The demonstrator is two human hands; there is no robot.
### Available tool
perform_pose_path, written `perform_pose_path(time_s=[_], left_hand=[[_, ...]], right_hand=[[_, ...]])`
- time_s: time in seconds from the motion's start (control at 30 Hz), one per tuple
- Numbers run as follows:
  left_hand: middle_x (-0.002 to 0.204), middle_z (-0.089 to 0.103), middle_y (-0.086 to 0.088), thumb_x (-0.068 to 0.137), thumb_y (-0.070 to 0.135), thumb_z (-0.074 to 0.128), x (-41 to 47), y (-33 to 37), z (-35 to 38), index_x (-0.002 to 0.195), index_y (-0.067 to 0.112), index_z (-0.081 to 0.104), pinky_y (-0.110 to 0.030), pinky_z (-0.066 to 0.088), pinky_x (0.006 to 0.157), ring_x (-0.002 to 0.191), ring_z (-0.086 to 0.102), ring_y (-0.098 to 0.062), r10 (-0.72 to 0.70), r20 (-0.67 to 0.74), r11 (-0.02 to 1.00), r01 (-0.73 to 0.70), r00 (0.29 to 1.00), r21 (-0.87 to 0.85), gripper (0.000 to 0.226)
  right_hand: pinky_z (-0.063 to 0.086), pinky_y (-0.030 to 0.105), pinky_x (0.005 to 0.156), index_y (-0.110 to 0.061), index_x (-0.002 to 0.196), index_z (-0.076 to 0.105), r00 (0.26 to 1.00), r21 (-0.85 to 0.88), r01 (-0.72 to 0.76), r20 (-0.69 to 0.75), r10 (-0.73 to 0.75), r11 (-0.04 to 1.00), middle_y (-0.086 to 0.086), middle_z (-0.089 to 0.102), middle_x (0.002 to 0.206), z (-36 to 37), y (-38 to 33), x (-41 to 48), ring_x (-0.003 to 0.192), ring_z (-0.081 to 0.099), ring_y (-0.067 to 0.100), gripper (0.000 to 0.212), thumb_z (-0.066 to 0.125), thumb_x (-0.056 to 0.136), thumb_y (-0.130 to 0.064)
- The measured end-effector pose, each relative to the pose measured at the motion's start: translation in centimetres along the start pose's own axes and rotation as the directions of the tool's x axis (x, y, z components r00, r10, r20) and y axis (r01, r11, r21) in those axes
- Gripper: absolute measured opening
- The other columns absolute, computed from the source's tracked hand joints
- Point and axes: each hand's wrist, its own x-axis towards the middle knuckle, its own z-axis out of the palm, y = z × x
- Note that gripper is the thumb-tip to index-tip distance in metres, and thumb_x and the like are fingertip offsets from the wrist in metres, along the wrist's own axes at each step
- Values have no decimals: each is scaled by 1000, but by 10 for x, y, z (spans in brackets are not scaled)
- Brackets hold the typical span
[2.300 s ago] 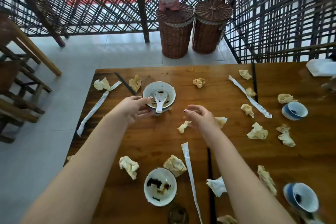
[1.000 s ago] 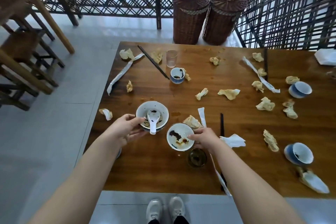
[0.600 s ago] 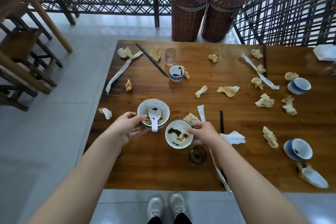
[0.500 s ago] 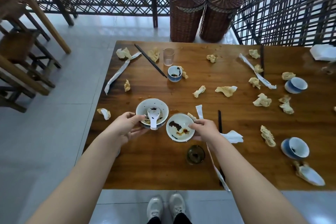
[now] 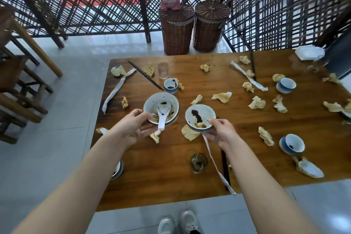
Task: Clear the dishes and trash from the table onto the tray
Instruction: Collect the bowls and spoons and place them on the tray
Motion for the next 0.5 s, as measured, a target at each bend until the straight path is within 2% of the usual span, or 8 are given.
perform_pose_path(time_s=[0.1, 0.27, 0.4, 0.5], left_hand=[[99, 67, -21, 90, 1, 59, -4, 8, 10, 109, 8, 49, -27, 53, 41, 63, 72, -26, 4, 27, 1000, -5, 1000, 30, 22], [98, 68, -22, 90, -2, 57, -5, 7, 28, 120, 5, 47, -29, 55, 44, 64, 72, -26, -21, 74, 997, 15, 997, 74, 33], [93, 67, -21, 91, 0, 56, -6, 4, 47, 112, 3, 48, -30, 59, 50, 61, 71, -24, -3, 139, 982, -24, 990, 190, 22], [86, 66, -19, 93, 3, 54, -9, -5, 68, 104, 1, 49, -31, 60, 57, 59, 70, -21, 19, 213, 960, -77, 977, 268, 13]], right_hand=[[57, 43, 76, -7, 106, 48, 999, 84, 8, -33, -5, 996, 16, 58, 101, -12, 2, -12, 90, 64, 28, 22, 63, 89, -5], [57, 41, 77, -12, 94, 51, 992, 168, 66, -113, -47, 984, 15, 62, 99, -38, 4, -29, 86, 65, 26, 17, 65, 87, -5], [58, 40, 75, -14, 96, 51, 988, 219, 96, -143, -65, 971, 17, 62, 108, -63, 8, -45, 90, 65, 28, 21, 67, 85, -6], [59, 39, 68, -14, 109, 50, 986, 327, 111, -158, -62, 939, 17, 61, 112, -90, 15, -60, 90, 66, 28, 29, 66, 86, -5]])
